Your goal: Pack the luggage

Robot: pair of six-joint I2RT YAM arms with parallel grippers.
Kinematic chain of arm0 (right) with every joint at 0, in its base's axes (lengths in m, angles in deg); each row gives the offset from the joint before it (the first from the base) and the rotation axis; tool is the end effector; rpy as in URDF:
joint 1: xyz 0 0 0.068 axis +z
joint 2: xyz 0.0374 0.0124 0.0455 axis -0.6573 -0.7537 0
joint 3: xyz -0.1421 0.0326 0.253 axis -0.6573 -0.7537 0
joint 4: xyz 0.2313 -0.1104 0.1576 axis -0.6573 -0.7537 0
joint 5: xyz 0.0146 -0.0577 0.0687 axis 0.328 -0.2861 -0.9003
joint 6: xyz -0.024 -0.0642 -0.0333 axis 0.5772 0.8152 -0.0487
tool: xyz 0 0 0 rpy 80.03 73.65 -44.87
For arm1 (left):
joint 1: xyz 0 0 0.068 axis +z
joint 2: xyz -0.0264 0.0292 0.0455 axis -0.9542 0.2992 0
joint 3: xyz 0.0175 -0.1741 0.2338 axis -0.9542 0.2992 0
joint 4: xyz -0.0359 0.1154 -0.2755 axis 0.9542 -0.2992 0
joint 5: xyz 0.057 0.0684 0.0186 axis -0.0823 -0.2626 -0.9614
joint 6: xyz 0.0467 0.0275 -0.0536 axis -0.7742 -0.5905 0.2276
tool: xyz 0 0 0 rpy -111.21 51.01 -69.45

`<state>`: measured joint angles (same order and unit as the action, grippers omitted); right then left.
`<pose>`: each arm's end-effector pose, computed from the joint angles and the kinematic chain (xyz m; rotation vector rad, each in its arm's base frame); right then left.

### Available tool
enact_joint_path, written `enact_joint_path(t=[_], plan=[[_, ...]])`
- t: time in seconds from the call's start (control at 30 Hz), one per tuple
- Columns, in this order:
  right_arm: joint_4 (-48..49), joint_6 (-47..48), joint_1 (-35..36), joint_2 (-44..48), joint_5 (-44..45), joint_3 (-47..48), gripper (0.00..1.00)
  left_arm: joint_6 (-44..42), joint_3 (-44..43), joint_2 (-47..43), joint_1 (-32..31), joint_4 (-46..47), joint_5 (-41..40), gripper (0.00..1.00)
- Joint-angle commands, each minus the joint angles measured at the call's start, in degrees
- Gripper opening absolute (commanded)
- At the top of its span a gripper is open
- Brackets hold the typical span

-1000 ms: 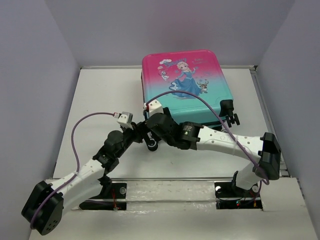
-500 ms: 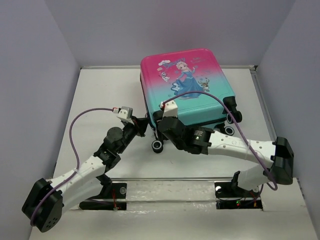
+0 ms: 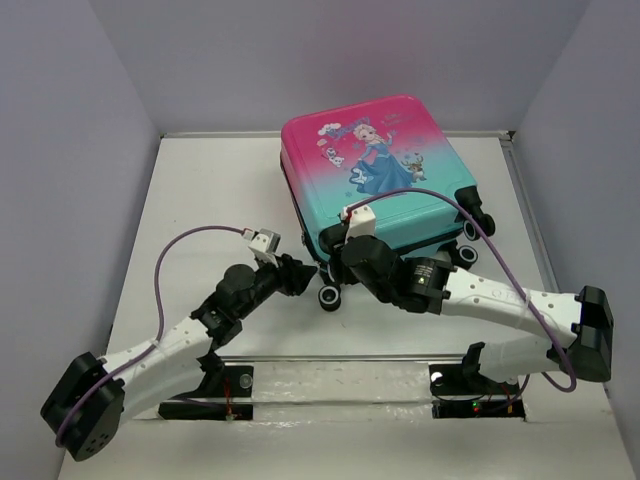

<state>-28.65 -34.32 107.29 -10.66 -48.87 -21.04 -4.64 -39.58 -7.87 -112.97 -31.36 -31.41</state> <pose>0.1700 0.2945 0.3183 -0.4089 2.0303 0.3183 0.1787 -0.1561 0.2103 0.2841 1.6181 -0.9017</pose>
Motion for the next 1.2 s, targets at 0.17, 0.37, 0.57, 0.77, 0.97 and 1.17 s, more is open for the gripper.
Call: enact_joint_path(t=[0.17, 0.37, 0.57, 0.77, 0.97, 1.17], plan=[[-1.0, 2.6, -1.5, 1.5, 1.5, -2.1, 0.07, -0.7, -4.0, 12.1, -4.3, 7.9, -2.2, 0.6], [0.1, 3.0, -1.5, 2.1, 0.4, -2.6, 0.07, -1.9, -9.3, 20.9, -4.8, 8.5, -6.4, 0.58], [0.9, 3.2, -1.5, 3.1, -0.9, -4.0, 0.07, -2.1, -10.8, 23.9, -4.8, 10.6, -11.0, 0.34], [0.8, 3.2, -1.5, 5.4, -0.9, -6.3, 0.07, -1.8, -9.8, 20.7, -4.8, 7.4, -19.8, 0.06], [-1.6, 2.0, -1.5, 9.9, -2.6, -10.6, 0.07, -2.6, -8.1, 13.2, 1.9, -2.4, -24.1, 0.06], [-2.0, 1.3, -1.5, 10.8, -7.3, -12.2, 0.07, -1.2, -13.6, 19.0, 14.8, -4.2, -22.0, 0.06]])
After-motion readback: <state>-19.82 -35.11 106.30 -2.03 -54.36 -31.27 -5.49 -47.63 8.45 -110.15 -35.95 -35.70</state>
